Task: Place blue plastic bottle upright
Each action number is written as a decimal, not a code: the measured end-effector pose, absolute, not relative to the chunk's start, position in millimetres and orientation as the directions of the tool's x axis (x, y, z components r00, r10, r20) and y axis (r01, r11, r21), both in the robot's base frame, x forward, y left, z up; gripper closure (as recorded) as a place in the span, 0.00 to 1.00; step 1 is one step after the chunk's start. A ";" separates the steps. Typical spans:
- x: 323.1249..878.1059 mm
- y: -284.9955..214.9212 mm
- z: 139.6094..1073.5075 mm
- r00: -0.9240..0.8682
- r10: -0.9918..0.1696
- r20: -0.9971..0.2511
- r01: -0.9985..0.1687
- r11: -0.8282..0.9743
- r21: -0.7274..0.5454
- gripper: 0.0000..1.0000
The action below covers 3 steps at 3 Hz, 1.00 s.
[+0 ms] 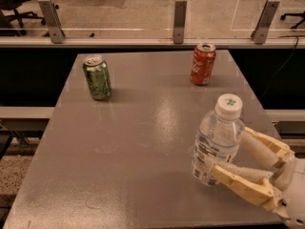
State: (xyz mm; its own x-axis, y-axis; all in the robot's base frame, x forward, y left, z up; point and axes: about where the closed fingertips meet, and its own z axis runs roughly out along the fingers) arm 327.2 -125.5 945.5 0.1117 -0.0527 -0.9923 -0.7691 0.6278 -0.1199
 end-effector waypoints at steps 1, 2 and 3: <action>321.5 -137.3 939.7 0.114 -0.055 -0.992 -0.754 0.645 -0.123 1.00; 317.5 -149.2 931.3 0.107 -0.042 -0.993 -0.735 0.669 -0.108 1.00; 316.8 -155.6 926.7 0.109 -0.009 -0.994 -0.717 0.692 -0.085 1.00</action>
Offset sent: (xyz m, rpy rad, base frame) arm -0.0124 -0.0372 -0.0209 0.0251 0.0108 -0.0755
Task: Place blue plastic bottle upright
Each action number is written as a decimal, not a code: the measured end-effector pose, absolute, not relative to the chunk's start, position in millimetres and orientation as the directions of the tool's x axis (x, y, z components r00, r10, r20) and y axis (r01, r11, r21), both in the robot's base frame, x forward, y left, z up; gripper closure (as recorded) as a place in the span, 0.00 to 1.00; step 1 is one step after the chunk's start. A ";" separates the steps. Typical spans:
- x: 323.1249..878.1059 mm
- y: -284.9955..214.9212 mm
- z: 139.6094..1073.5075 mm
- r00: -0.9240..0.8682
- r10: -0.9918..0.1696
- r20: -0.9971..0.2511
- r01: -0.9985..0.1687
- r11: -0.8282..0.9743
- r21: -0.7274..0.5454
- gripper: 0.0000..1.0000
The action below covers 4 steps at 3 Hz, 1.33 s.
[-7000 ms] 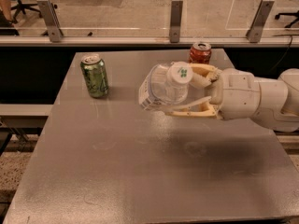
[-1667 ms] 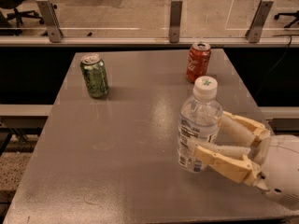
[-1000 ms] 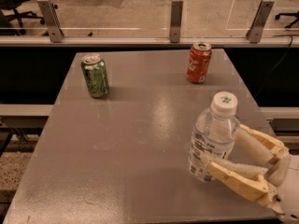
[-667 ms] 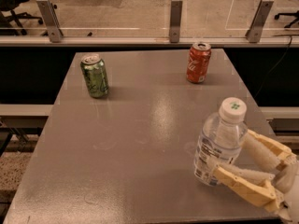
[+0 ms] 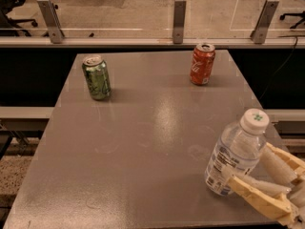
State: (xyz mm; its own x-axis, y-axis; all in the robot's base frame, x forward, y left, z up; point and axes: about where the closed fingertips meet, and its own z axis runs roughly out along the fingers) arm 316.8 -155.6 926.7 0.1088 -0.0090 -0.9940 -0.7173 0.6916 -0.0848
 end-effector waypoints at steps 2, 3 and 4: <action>318.9 -159.4 921.5 0.092 0.028 -0.995 -0.691 0.721 -0.044 0.82; 316.6 -159.9 920.2 0.069 0.030 -0.997 -0.685 0.728 -0.026 0.59; 314.3 -159.6 918.1 0.050 0.028 -0.998 -0.680 0.733 -0.014 0.36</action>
Offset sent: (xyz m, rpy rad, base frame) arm 0.0027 -0.0109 -0.0105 0.0589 0.0496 -0.0648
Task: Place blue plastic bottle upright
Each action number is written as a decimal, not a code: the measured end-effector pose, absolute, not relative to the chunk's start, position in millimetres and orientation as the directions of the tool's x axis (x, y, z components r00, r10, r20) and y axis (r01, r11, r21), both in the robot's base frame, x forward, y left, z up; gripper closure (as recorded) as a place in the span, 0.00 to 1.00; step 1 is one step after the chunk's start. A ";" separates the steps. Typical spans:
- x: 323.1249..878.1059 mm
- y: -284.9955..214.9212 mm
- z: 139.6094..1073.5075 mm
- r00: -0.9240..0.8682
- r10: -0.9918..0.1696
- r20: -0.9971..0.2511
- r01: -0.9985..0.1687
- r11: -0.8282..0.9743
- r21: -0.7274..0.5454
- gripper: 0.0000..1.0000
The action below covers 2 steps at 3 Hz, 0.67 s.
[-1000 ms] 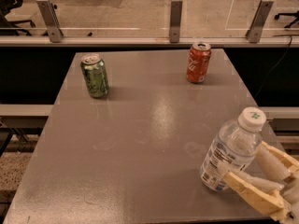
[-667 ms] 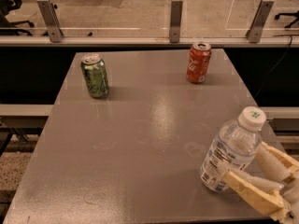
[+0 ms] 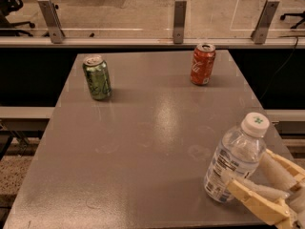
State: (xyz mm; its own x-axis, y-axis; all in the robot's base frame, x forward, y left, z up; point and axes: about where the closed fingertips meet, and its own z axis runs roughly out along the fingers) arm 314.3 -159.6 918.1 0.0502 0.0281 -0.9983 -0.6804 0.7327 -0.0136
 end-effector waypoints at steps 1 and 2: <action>312.4 -159.8 916.7 0.040 0.021 -0.999 -0.681 0.733 -0.012 0.12; 309.2 -159.5 914.1 0.036 0.015 -0.999 -0.682 0.731 -0.014 0.00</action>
Offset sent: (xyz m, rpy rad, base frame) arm -0.0068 -0.0038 -0.0086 -0.0094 0.0218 0.0002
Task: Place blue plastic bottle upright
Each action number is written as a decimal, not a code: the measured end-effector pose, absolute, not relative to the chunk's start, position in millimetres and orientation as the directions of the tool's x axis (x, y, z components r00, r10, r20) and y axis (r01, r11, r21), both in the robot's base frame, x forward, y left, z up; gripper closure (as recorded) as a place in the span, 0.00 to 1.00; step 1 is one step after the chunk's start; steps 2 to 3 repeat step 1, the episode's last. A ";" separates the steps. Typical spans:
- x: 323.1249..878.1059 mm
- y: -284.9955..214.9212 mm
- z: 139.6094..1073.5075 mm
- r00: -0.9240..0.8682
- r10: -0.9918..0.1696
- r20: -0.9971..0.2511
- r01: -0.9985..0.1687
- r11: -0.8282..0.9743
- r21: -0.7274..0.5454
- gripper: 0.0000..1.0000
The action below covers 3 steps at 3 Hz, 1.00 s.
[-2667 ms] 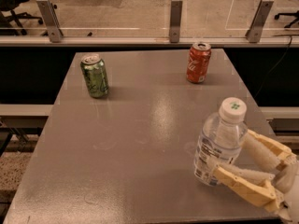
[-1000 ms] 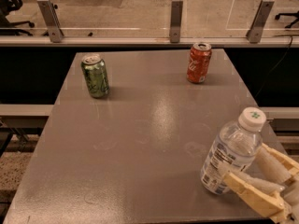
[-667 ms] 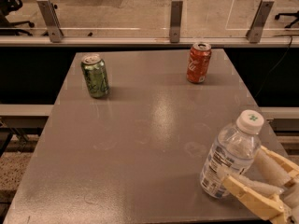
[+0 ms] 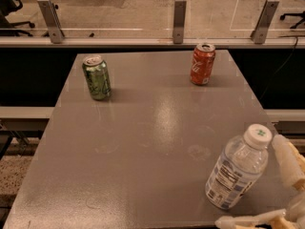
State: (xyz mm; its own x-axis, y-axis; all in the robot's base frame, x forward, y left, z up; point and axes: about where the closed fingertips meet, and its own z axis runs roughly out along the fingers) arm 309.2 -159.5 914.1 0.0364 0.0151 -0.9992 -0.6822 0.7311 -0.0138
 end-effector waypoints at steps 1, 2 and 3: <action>309.2 -159.4 914.2 0.036 0.015 -0.999 -0.682 0.731 -0.014 0.00; 309.2 -159.4 914.2 0.036 0.015 -0.999 -0.682 0.731 -0.014 0.00; 309.2 -159.4 914.2 0.036 0.015 -0.999 -0.682 0.731 -0.014 0.00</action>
Offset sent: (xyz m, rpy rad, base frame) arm 0.0000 0.0000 0.0000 0.0000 0.0000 0.0000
